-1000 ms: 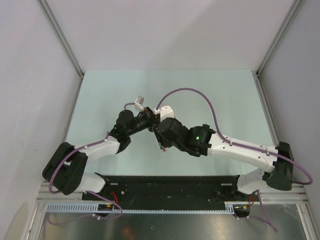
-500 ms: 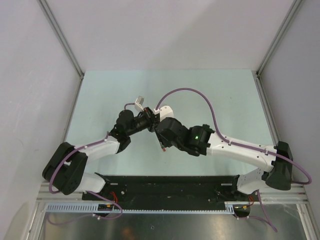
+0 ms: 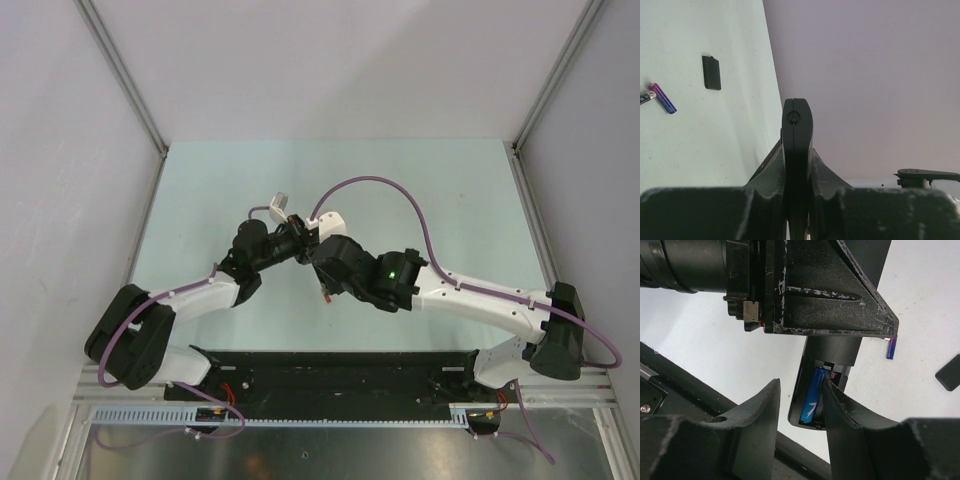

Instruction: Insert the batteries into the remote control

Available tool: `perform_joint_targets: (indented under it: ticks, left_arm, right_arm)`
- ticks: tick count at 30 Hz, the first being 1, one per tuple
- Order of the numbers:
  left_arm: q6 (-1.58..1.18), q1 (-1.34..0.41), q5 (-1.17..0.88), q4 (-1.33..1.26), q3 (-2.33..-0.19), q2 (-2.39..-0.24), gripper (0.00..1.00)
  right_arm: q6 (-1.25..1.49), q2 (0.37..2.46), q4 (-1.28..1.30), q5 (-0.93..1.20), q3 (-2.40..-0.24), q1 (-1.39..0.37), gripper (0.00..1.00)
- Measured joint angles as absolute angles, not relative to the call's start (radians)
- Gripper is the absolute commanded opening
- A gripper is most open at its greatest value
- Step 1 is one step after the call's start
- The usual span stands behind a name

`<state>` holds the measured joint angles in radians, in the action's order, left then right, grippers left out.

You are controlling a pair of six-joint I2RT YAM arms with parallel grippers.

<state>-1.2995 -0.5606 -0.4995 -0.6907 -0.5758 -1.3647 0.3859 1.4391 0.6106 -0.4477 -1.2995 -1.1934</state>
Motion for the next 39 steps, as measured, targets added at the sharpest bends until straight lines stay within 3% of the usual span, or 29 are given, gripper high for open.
perform_joint_targets:
  ticks: [11, 18, 26, 28, 32, 39]
  left_arm:
    - [-1.298, -0.561, -0.5, -0.684, -0.576, -1.365, 0.0]
    - [-1.297, -0.561, -0.498, -0.683, -0.576, -1.365, 0.0]
    - [-1.297, -0.561, -0.496, -0.683, -0.576, -1.365, 0.0]
    - [-1.297, -0.561, -0.496, -0.683, -0.576, -1.365, 0.0]
    - [-1.297, -0.561, -0.495, -0.683, -0.576, -1.365, 0.0]
    - [-1.298, -0.561, -0.495, -0.686, -0.576, -1.365, 0.0]
  right_arm:
    - [0.373, 1.443, 0.621, -0.46, -1.3, -1.193, 0.33]
    - [0.374, 1.443, 0.621, -0.467, -1.3, -1.193, 0.19]
    - [0.373, 1.443, 0.621, -0.467, -1.3, -1.193, 0.14]
    - [0.373, 1.443, 0.621, -0.468, -1.3, -1.192, 0.17]
    - [0.377, 1.443, 0.621, -0.471, -1.3, -1.193, 0.44]
    - [0.4, 1.443, 0.609, -0.458, -1.301, -1.196, 0.6]
